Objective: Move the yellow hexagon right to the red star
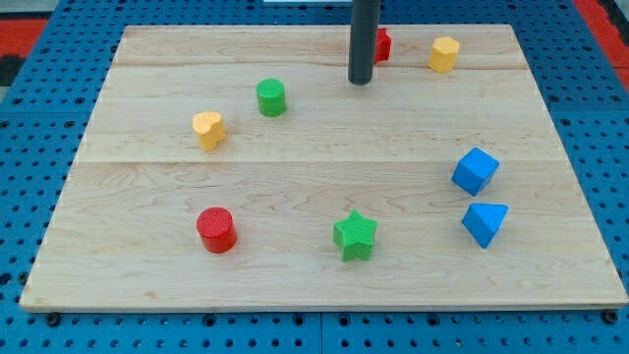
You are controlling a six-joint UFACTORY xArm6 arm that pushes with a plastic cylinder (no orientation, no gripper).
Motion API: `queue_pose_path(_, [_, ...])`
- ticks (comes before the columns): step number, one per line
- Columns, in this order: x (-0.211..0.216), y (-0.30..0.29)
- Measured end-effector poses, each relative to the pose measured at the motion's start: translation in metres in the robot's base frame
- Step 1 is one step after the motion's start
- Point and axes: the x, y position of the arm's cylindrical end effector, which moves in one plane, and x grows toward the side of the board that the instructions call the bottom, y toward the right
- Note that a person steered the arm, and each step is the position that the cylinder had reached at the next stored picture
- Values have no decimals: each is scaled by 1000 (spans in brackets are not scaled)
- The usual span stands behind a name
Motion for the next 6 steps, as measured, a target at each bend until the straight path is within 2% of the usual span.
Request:
queue_pose_path(1, [13, 105])
queue_pose_path(2, [-29, 164])
queue_pose_path(3, [-59, 104])
queue_pose_path(4, [-29, 47])
queue_pose_path(5, [-11, 101])
queue_pose_path(6, [-49, 144])
